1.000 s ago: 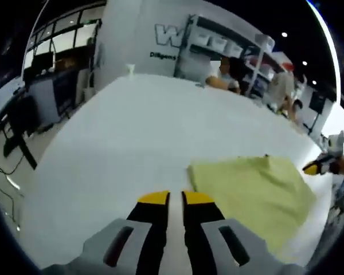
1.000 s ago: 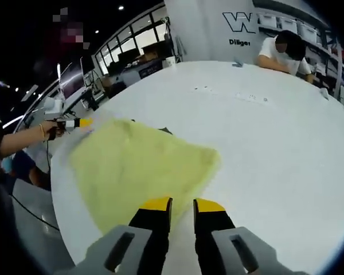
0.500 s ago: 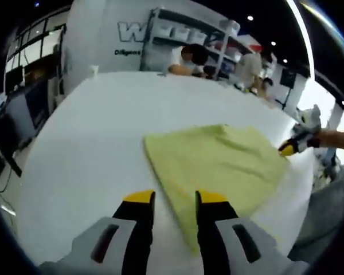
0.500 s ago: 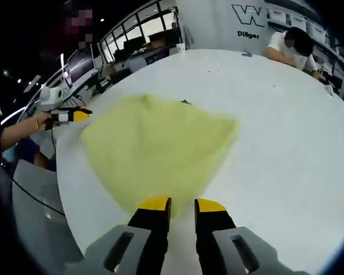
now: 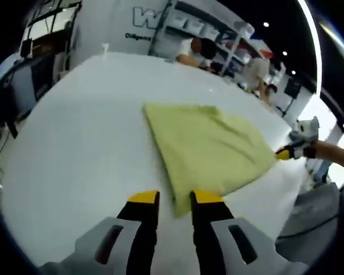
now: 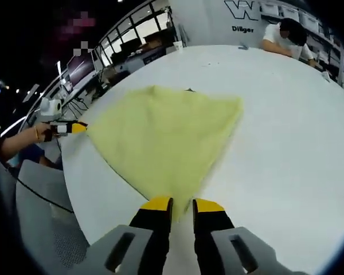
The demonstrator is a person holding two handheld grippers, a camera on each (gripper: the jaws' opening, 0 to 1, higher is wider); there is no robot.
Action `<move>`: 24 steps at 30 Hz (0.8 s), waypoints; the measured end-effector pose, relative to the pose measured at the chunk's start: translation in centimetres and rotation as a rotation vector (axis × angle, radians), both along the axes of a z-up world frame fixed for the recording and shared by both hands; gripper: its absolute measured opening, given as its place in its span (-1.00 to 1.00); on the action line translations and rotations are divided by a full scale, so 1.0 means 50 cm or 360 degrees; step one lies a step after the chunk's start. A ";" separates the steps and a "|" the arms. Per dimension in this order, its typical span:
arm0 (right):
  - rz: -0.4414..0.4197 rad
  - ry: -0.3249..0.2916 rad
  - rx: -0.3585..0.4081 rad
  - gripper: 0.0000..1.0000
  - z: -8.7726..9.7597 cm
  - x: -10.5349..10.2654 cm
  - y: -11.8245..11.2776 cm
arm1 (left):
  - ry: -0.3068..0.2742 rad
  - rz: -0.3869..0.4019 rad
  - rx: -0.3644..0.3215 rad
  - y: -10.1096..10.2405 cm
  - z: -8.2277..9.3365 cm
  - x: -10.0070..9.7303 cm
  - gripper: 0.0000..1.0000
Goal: Fold the garment on the visible template until the final outline fits inside the template.
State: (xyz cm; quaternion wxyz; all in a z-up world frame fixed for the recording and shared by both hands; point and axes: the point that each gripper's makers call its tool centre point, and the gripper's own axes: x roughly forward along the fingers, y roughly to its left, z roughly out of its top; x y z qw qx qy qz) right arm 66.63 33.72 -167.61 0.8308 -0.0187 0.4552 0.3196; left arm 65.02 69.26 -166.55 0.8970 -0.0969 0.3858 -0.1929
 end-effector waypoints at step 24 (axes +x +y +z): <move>-0.0234 0.0037 0.0086 -1.00 0.002 -0.055 -0.032 | 0.0163 0.0126 0.0011 -0.026 -0.022 -0.043 -1.00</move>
